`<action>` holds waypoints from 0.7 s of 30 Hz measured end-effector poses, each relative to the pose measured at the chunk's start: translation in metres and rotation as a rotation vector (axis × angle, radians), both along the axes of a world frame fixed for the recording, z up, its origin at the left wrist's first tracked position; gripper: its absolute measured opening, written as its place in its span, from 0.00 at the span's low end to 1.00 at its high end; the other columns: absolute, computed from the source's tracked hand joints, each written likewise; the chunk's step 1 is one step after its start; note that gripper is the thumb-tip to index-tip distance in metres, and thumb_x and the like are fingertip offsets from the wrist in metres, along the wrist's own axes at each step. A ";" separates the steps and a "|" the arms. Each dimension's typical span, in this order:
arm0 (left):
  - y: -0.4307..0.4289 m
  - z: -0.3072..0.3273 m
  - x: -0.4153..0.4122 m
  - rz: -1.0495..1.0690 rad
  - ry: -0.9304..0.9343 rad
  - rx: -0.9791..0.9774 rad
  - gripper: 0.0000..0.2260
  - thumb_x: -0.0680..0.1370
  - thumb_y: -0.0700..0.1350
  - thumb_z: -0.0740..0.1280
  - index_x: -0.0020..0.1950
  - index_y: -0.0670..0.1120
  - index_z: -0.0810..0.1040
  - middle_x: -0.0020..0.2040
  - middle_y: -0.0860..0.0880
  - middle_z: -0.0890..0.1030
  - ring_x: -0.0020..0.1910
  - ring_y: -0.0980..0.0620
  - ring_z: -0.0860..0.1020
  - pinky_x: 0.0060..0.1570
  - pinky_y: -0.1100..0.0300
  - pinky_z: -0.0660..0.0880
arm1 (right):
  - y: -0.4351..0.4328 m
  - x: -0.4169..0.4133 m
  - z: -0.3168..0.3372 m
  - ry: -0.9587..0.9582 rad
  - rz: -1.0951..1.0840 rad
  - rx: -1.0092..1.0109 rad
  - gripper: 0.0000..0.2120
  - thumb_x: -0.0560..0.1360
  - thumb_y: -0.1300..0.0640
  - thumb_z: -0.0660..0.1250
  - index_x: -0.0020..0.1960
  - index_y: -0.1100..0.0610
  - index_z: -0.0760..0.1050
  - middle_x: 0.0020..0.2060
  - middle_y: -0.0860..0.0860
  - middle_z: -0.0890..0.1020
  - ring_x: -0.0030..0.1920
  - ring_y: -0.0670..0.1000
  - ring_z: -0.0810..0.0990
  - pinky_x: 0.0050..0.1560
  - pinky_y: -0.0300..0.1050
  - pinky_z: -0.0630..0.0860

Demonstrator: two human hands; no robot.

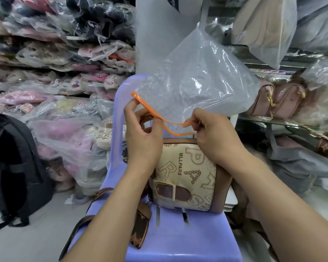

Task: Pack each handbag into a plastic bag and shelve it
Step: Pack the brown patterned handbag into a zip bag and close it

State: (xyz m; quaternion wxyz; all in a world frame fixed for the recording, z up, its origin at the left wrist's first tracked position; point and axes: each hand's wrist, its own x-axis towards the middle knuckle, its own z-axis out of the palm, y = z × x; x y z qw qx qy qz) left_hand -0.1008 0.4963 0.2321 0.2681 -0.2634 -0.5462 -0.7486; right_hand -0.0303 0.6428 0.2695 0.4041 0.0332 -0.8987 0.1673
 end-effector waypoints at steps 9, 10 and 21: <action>-0.005 0.014 -0.011 0.246 -0.047 0.055 0.08 0.79 0.43 0.68 0.48 0.54 0.71 0.43 0.57 0.80 0.41 0.58 0.79 0.44 0.62 0.75 | 0.009 0.001 -0.006 0.260 -0.001 -0.158 0.18 0.69 0.74 0.59 0.38 0.50 0.67 0.39 0.43 0.83 0.46 0.46 0.83 0.47 0.44 0.76; -0.008 0.015 -0.012 0.202 -0.056 0.082 0.10 0.80 0.41 0.67 0.50 0.55 0.69 0.44 0.55 0.81 0.39 0.58 0.80 0.41 0.62 0.75 | 0.009 0.001 -0.007 0.296 -0.014 -0.176 0.16 0.69 0.73 0.59 0.39 0.51 0.69 0.38 0.40 0.82 0.45 0.45 0.82 0.47 0.45 0.76; -0.013 0.005 -0.027 -0.147 -0.474 0.309 0.13 0.79 0.35 0.60 0.42 0.51 0.77 0.36 0.49 0.78 0.33 0.51 0.74 0.33 0.59 0.70 | 0.023 0.006 -0.005 -0.009 -0.345 -0.486 0.24 0.82 0.36 0.52 0.46 0.54 0.74 0.47 0.52 0.83 0.53 0.60 0.78 0.53 0.52 0.71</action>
